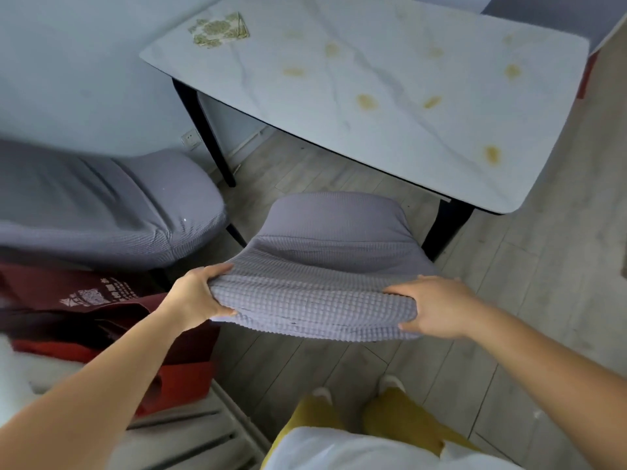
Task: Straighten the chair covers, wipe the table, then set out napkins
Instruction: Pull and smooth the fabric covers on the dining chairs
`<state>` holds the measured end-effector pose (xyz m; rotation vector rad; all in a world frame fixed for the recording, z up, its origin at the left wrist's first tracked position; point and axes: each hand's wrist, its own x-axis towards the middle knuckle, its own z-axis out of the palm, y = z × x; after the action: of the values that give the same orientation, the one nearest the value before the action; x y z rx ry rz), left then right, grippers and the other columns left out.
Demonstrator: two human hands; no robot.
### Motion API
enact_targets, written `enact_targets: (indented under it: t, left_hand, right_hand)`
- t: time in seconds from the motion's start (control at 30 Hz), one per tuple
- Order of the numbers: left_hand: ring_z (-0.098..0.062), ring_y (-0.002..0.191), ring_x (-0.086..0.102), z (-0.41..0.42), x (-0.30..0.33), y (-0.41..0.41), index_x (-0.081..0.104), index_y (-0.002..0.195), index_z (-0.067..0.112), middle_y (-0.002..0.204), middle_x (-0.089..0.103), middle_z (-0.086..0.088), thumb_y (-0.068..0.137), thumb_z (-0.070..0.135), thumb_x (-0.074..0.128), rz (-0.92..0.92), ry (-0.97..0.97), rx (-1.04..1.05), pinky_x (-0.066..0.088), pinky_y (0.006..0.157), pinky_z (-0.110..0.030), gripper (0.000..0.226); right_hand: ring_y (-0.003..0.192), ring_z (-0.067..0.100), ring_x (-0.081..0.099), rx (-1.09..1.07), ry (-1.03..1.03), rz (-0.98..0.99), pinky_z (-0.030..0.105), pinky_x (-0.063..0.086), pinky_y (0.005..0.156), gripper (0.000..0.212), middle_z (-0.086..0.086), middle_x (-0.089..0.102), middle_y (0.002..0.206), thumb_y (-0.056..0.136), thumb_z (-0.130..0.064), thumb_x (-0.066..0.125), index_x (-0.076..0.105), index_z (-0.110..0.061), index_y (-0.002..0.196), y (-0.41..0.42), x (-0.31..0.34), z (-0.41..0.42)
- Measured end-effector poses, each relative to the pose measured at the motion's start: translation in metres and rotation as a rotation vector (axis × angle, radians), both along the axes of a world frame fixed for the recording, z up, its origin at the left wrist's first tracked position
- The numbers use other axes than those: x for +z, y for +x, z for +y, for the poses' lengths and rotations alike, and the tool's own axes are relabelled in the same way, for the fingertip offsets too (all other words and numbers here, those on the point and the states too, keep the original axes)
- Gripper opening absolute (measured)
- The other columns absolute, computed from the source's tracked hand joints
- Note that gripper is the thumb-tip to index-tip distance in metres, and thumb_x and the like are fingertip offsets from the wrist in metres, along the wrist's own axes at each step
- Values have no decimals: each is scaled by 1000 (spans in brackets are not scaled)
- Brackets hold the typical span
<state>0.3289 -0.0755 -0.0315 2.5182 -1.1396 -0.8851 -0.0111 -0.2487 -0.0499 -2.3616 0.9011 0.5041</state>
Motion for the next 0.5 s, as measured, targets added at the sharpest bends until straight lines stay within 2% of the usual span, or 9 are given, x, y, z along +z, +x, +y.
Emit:
enact_targets:
  t: [0.07,0.13,0.33,0.5]
  left_hand:
    - [-23,134,36,2,-5,0,63,119,28,132,56,-5,54,7,88,-9,-78,-2,29,112,-39,73]
    - [-21,138,31,-3,-7,2,67,113,28,138,50,-9,56,2,86,-3,-124,5,27,112,-39,66]
    - [-24,138,32,-48,3,17,68,113,25,141,47,-11,60,-2,83,-41,-190,-83,28,111,-39,61]
    - [-31,134,37,-73,3,50,66,116,24,144,42,-15,62,-4,81,-84,-154,-88,28,111,-41,63]
  right_hand:
    - [135,18,32,-49,-16,3,45,20,114,52,-15,47,139,86,-50,56,36,-52,134,-3,0,5]
    - [137,19,29,-71,-61,20,50,22,113,53,-16,44,142,88,-51,53,32,-52,136,-3,0,10]
    - [122,13,42,-128,-120,-6,41,38,101,52,-14,48,138,92,-46,49,28,-51,139,2,7,13]
    - [133,19,34,-159,-170,-21,51,28,107,54,-12,42,145,93,-43,49,27,-45,143,35,4,12]
